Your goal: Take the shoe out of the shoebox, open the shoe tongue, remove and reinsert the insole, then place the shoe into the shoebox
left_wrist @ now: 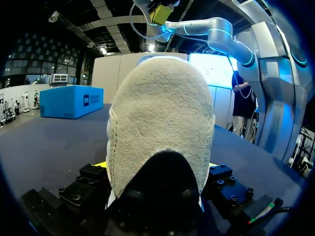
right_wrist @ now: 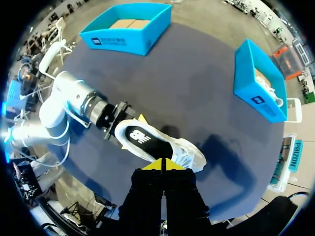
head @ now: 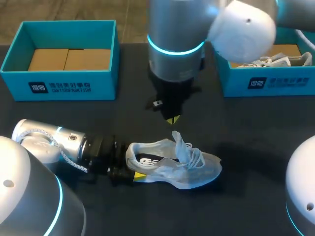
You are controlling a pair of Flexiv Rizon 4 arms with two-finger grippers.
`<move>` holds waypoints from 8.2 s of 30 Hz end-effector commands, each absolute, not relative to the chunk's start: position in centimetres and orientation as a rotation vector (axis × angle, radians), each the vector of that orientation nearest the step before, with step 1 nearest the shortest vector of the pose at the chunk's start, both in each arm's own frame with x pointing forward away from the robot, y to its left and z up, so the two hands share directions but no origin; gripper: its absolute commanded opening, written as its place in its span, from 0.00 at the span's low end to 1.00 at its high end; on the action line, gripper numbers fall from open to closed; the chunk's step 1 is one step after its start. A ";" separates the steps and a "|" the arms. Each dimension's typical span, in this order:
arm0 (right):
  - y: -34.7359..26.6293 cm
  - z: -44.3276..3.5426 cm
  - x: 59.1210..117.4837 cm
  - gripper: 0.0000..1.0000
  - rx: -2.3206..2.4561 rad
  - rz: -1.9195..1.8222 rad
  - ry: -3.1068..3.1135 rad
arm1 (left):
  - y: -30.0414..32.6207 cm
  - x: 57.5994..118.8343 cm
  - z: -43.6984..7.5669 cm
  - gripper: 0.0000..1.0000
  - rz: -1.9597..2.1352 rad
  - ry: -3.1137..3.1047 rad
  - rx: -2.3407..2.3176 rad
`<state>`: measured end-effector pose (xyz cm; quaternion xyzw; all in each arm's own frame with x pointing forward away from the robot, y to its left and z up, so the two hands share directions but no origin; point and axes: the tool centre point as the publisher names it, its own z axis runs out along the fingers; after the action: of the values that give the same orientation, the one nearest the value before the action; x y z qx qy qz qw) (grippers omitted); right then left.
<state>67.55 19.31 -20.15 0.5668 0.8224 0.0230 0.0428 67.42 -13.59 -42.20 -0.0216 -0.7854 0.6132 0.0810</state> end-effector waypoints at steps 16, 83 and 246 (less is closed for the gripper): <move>21.1 -22.2 67.8 0.00 1.300 0.004 2.668 | -13.5 67.6 -42.4 0.00 1.829 -2.351 -0.063; 23.2 -33.8 68.2 0.00 0.346 -0.035 3.076 | -13.5 67.6 -42.4 0.00 1.829 -2.351 -0.063; 16.5 -37.5 65.4 0.00 0.161 0.760 2.879 | -13.5 67.6 -42.4 0.00 1.829 -2.351 -0.063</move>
<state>65.73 17.41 -37.57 0.0584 0.9716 0.2158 0.0775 67.36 -13.53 -42.18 -0.0220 -0.7853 0.6134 0.0810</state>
